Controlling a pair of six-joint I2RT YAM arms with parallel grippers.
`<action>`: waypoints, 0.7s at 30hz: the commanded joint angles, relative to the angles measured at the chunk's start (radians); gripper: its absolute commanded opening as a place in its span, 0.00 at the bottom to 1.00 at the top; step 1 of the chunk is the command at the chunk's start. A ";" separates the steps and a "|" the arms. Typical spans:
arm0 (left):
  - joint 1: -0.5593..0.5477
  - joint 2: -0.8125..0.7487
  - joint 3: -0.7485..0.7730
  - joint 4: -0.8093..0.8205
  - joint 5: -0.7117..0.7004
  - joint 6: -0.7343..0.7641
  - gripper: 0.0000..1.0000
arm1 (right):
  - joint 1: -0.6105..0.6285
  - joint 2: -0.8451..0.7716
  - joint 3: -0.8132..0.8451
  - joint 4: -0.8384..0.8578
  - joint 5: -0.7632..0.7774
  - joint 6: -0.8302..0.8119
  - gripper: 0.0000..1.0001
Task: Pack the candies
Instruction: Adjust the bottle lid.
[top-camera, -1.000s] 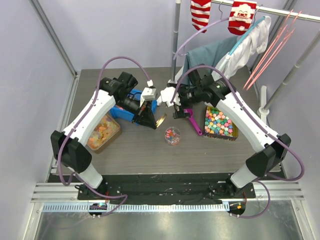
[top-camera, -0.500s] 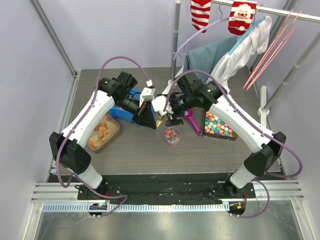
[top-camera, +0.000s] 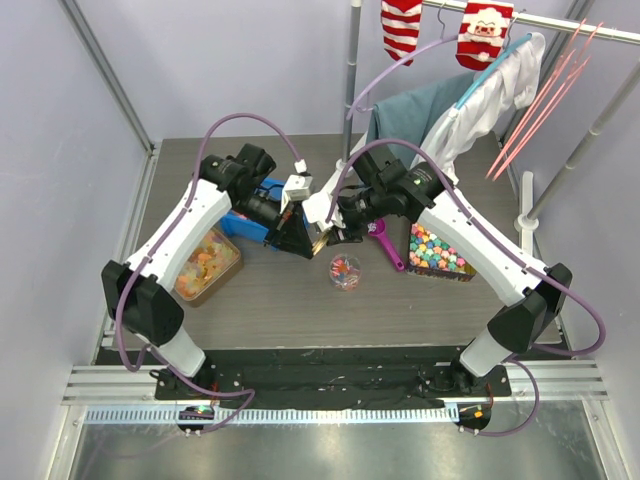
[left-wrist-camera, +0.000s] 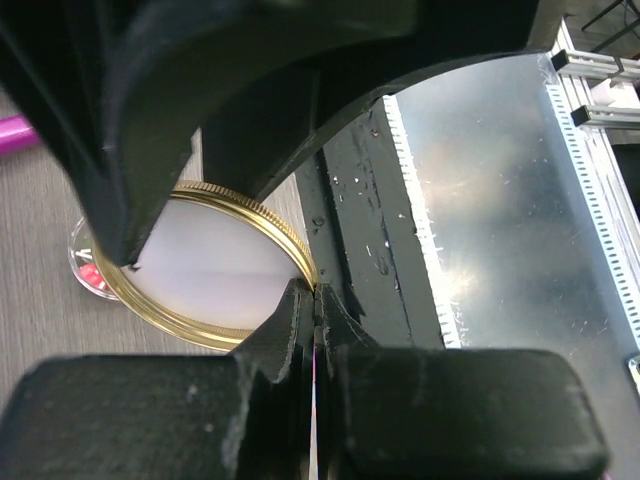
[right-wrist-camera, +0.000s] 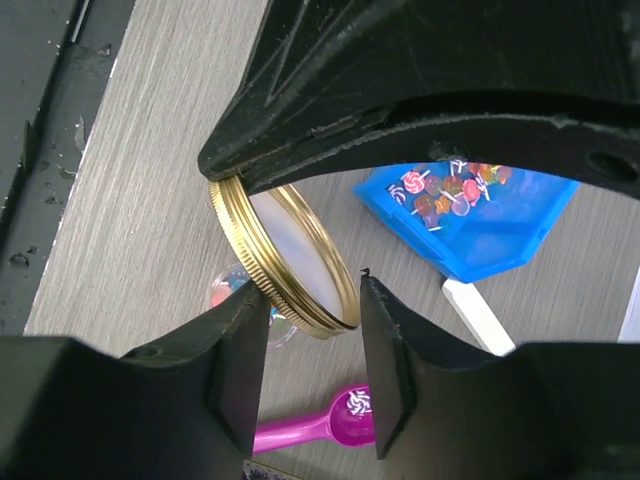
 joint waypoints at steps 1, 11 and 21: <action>0.002 0.010 0.002 -0.219 0.020 -0.027 0.02 | 0.005 -0.046 -0.003 -0.018 -0.041 0.004 0.40; 0.003 0.028 0.002 -0.183 0.017 -0.073 0.25 | 0.005 -0.110 -0.083 -0.041 -0.035 -0.007 0.22; 0.052 -0.010 -0.036 -0.009 -0.062 -0.226 0.66 | 0.005 -0.156 -0.146 -0.044 -0.021 0.024 0.18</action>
